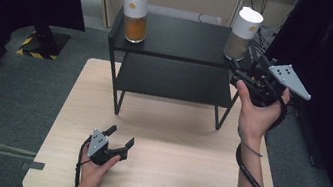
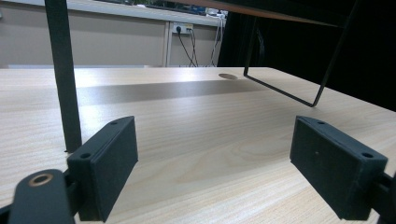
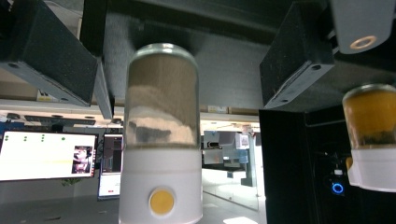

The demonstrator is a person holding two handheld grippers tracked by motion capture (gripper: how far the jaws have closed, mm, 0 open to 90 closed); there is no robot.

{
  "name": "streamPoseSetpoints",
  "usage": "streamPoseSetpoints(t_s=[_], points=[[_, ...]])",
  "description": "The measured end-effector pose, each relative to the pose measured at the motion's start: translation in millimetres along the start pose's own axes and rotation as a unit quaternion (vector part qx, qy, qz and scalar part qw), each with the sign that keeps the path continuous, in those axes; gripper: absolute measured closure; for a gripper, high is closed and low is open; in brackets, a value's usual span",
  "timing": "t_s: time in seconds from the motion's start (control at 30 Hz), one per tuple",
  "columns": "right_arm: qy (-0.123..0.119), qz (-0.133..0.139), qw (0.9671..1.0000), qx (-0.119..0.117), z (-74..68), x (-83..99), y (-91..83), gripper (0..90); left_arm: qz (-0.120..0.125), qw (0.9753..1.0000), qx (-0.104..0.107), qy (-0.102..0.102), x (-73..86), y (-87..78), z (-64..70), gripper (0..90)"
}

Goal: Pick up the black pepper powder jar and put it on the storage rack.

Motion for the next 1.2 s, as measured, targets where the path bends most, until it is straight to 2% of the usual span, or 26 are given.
streamPoseSetpoints(t_s=[0.63, 0.93, 1.2], points=[[-0.007, -0.012, 0.9997, -0.020, -12.6, 32.3, -20.8, 11.6, 0.001, 1.0000, 0.000, 0.000, 0.1, -0.1, 0.1, 14.6], [-0.011, -0.028, 0.9988, -0.040, -22.8, 59.4, -38.5, 11.6, 0.001, 1.0000, 0.000, 0.001, 0.0, -0.1, 0.2, 14.6], [0.000, -0.037, 0.9983, -0.045, -25.4, 85.9, -53.0, 11.6, 0.002, 1.0000, -0.001, 0.002, 0.2, -0.4, 0.3, 14.6]])
Point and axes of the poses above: each handheld gripper's, and its own axes: y roughly forward along the jaws, x roughly out of its underside, z roughly to its right, the point moved 10 cm from there along y, roughly forward along the jaws, and after that the axes turned 14 degrees about -x, right-handed, at the moved point
